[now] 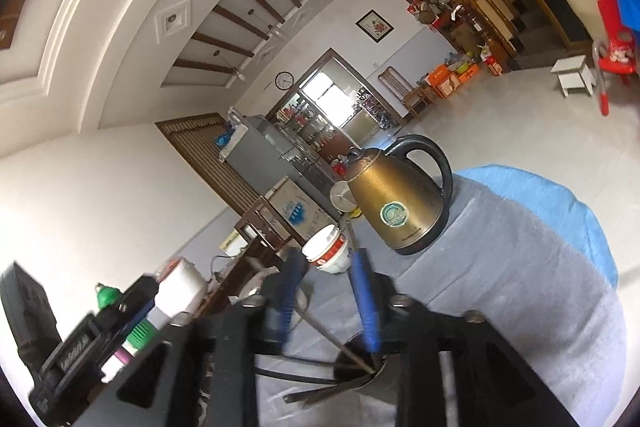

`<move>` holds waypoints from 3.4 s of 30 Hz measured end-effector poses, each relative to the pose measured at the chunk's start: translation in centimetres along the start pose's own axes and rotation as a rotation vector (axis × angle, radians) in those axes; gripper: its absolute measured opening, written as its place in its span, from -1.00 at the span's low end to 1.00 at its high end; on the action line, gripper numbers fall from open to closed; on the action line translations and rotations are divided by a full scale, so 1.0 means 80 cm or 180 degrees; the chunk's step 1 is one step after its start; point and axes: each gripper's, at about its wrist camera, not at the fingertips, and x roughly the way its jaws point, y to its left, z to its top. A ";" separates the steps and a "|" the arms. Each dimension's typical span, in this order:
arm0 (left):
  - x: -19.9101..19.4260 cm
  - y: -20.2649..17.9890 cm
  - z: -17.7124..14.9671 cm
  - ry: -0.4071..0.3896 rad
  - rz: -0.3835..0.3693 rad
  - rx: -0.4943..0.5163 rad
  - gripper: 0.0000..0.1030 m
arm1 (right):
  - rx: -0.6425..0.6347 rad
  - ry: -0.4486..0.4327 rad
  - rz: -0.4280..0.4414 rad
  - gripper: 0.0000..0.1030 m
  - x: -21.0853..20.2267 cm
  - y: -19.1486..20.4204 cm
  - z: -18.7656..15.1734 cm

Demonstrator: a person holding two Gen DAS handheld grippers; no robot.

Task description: Organize utensils

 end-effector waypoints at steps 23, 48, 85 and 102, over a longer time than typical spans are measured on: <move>-0.037 0.046 -0.098 0.1126 0.0363 -0.0118 0.69 | -0.0775 0.0000 -0.0539 0.23 -0.096 0.082 -0.056; -0.131 0.055 -0.092 0.0771 0.0773 0.0062 0.70 | -0.1302 0.0210 -0.0799 0.28 -0.145 0.147 -0.127; -0.172 0.101 -0.100 0.0629 0.1007 0.0043 0.74 | -0.1388 0.0409 -0.0869 0.33 -0.137 0.180 -0.170; -0.179 0.106 -0.103 0.0605 0.1027 0.0024 0.74 | -0.1434 0.0389 -0.0865 0.33 -0.139 0.187 -0.173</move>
